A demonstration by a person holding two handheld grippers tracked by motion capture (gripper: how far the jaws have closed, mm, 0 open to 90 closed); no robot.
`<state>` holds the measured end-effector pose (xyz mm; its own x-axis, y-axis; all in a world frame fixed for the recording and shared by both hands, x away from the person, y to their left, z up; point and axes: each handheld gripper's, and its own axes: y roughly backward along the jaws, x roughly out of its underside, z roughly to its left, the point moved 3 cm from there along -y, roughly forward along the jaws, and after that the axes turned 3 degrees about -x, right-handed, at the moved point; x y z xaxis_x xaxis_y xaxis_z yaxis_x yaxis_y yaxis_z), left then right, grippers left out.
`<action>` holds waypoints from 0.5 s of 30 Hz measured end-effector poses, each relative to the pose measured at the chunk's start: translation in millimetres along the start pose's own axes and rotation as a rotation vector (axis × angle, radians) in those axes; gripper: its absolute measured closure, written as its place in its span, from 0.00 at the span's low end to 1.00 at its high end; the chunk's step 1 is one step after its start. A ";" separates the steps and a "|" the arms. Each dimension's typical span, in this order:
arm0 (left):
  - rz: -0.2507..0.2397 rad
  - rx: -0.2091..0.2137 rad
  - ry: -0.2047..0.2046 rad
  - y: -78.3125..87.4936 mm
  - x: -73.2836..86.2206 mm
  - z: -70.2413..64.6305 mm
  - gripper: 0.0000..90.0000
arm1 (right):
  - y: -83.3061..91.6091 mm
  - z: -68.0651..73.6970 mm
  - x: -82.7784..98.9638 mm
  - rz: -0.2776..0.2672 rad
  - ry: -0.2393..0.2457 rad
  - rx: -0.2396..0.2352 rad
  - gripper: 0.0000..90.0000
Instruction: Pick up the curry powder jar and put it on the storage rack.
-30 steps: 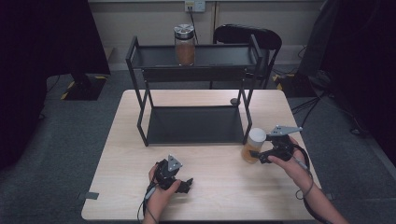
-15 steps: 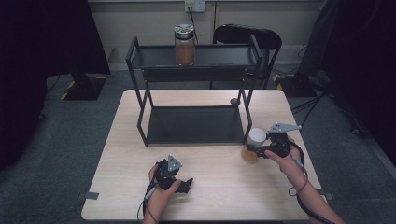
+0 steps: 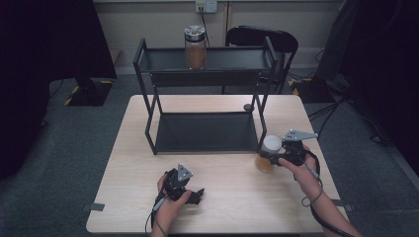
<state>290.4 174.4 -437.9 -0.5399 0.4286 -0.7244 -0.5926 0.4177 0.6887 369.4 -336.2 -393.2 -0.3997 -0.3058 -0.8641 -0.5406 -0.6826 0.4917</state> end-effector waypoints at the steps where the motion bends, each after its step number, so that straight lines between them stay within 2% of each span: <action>1: 0.000 0.000 0.000 0.0 0.1 0.0 0.00 | 0.0 0.8 -0.2 0.000 0.007 0.004 0.37; 9: 0.000 0.000 0.000 0.0 0.0 0.0 0.00 | 1.2 9.0 -5.5 0.023 0.053 0.030 0.38; 15: 0.000 0.000 0.000 0.0 0.0 0.0 0.00 | 2.5 12.9 -9.8 0.033 0.071 0.008 0.38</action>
<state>290.4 174.4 -438.0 -0.5400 0.4284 -0.7245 -0.5927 0.4176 0.6887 362.4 -326.3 -382.1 -0.3637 -0.3745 -0.8529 -0.5342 -0.6663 0.5203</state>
